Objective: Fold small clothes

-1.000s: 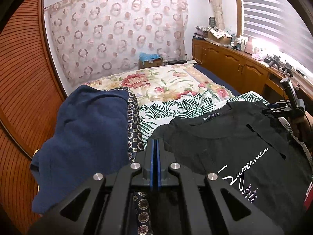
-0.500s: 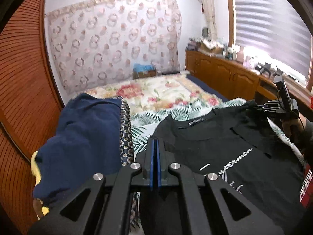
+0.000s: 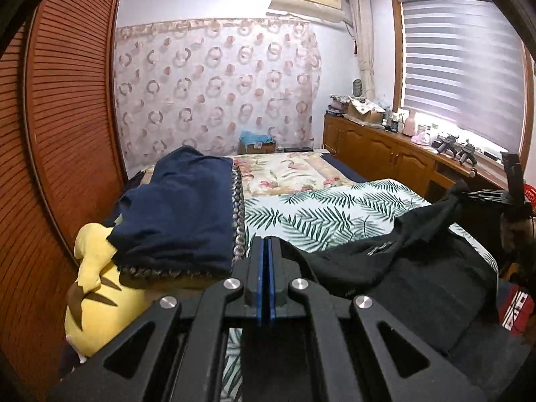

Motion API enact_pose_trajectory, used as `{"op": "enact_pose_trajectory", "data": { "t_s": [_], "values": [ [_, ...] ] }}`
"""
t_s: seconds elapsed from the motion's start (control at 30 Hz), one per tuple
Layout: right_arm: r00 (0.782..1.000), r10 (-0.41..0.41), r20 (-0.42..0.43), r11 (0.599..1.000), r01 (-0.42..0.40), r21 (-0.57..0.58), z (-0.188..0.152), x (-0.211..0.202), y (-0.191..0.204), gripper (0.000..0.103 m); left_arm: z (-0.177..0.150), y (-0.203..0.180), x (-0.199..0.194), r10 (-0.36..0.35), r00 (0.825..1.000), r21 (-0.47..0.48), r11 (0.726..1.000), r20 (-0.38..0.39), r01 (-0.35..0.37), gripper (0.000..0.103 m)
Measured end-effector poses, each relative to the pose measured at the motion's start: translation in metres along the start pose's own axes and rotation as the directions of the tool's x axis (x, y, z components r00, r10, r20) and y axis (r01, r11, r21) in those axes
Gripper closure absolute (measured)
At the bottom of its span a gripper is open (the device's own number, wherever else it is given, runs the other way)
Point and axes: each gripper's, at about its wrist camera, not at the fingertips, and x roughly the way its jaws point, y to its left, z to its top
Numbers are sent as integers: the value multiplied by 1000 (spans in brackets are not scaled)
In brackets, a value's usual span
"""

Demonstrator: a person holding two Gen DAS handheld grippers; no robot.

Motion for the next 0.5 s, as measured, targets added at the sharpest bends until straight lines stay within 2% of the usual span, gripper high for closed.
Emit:
{"op": "enact_pose_trajectory", "data": {
  "t_s": [0.13,0.23,0.37,0.5],
  "values": [
    [1000,17,25,996,-19,85,-21,-32,-4,99,-5,0,-14,0,1000,4,1000,-3,0,103],
    [999,18,26,995,-21,101,-31,-48,-1,99,-13,-1,-31,-4,1000,-4,1000,-8,4,103],
    [1000,9,7,996,-9,87,-36,-68,5,99,-23,-4,-52,10,1000,-15,1000,-12,-10,103],
    [1000,-2,-23,999,3,46,-46,-91,9,99,-30,-5,-49,58,996,-3,998,-67,-58,99]
  ]
}}
